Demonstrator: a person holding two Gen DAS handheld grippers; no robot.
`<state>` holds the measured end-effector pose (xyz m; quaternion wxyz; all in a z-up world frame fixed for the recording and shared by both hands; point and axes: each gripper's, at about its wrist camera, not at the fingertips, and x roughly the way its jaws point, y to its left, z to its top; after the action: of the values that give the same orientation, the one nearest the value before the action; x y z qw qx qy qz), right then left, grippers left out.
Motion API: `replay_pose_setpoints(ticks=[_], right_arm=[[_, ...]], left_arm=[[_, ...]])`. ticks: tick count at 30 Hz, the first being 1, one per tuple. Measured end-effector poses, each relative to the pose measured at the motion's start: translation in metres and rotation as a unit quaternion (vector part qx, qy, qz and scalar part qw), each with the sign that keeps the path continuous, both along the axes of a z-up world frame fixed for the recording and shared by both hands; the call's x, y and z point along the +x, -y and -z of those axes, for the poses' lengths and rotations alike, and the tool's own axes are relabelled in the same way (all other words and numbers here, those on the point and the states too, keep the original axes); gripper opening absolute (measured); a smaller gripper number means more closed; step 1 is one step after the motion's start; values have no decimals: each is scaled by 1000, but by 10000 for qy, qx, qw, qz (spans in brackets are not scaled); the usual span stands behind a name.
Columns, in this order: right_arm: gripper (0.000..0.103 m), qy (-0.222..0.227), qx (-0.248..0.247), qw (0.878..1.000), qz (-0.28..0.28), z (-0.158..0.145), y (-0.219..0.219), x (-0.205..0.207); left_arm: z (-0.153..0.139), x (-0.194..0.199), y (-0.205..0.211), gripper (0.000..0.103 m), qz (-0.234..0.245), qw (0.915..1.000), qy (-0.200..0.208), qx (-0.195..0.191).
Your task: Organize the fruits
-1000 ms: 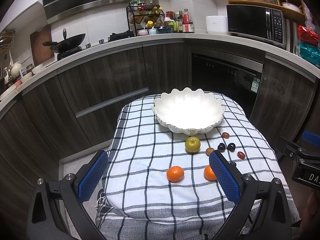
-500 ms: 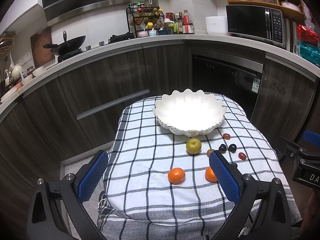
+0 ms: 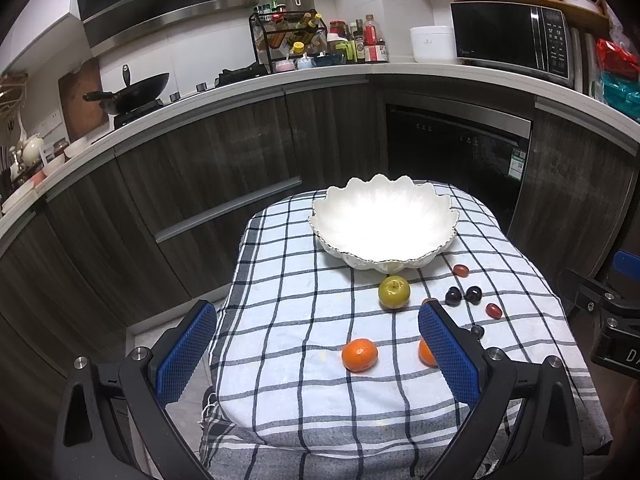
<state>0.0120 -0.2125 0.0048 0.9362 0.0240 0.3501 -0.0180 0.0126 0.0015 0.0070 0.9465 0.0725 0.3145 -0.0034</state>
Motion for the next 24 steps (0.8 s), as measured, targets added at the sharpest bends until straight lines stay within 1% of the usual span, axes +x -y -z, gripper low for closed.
replay_pose_setpoints(ticks=[6,13,24], right_arm=[[103,-63,-16,10000,-71,5,-3,10],[103,-91,-32,9998,-148,11,-8,19],[102,-253,-81,9993,-281,25,-19,35]], left_arm=[[5,7,2,103,65,10000,-71,13],[13,13,8,103,172,9997,-56,139],[28,27,8,103,204,9994,-247,143]])
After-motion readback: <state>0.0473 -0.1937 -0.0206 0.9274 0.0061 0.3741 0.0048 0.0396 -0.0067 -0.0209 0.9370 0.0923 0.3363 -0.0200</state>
